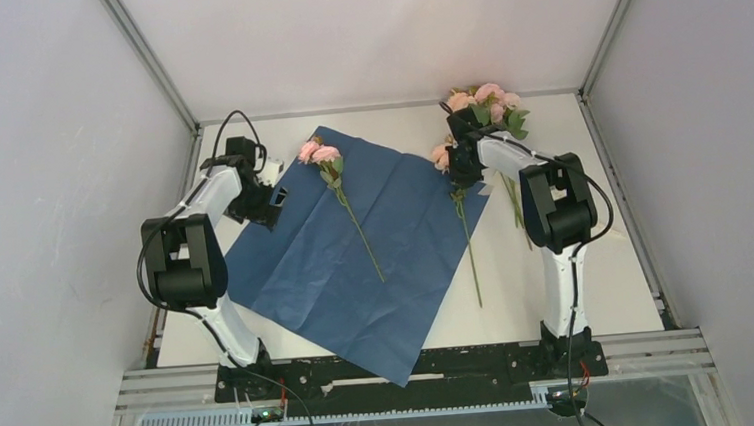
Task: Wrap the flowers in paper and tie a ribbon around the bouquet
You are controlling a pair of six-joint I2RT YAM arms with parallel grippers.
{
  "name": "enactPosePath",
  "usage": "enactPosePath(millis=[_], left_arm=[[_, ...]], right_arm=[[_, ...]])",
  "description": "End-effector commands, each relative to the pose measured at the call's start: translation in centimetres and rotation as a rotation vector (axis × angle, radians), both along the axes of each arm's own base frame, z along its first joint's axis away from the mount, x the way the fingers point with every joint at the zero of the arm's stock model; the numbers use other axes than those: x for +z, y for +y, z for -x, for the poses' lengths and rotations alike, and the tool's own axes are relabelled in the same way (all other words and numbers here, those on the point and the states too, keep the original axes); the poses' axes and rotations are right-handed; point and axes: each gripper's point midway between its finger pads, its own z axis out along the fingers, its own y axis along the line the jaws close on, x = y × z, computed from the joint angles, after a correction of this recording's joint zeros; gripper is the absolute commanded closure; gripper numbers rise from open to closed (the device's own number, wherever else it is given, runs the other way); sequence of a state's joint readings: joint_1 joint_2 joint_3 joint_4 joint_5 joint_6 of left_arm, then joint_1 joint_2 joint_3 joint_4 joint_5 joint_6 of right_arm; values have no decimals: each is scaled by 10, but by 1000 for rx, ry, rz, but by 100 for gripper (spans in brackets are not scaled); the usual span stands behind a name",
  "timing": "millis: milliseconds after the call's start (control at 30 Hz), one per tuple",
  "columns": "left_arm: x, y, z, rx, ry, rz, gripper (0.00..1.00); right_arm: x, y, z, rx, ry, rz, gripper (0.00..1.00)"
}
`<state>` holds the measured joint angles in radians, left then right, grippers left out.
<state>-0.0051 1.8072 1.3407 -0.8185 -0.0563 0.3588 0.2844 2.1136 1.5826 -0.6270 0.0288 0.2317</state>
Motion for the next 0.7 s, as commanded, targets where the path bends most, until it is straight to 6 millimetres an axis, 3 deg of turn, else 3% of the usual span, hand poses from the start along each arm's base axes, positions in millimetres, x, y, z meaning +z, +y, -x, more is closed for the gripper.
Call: enactPosePath(millis=[0,100,200,300,367,433,567,600,633,667], left_arm=[[16,-4,-2,-12,-49,16,14],[19,-5,-4,-15,-56,27,14],[20,-6,-2,-19,-58,34,13],[22,-5,-1,-17,-64,28,13],[24,-1,1,-10,-70,10,13],[25,9,4,11,-82,-1,13],[24,19,6,31,-73,-22,13],[24,20,6,36,-72,-25,13],[24,22,6,40,-74,-25,13],[25,22,6,40,-75,-22,13]], right_arm=[[58,-14,-16,3,-120,24,100],[120,-22,-17,-18,-257,25,100],[179,-7,-6,-9,-408,-48,100],[218,37,10,55,-547,-183,100],[238,85,21,125,-624,-321,100],[245,133,32,201,-644,-435,100],[246,214,32,305,-655,-577,100],[235,236,31,335,-630,-587,100],[240,251,29,350,-641,-598,100],[221,268,23,361,-615,-594,100]])
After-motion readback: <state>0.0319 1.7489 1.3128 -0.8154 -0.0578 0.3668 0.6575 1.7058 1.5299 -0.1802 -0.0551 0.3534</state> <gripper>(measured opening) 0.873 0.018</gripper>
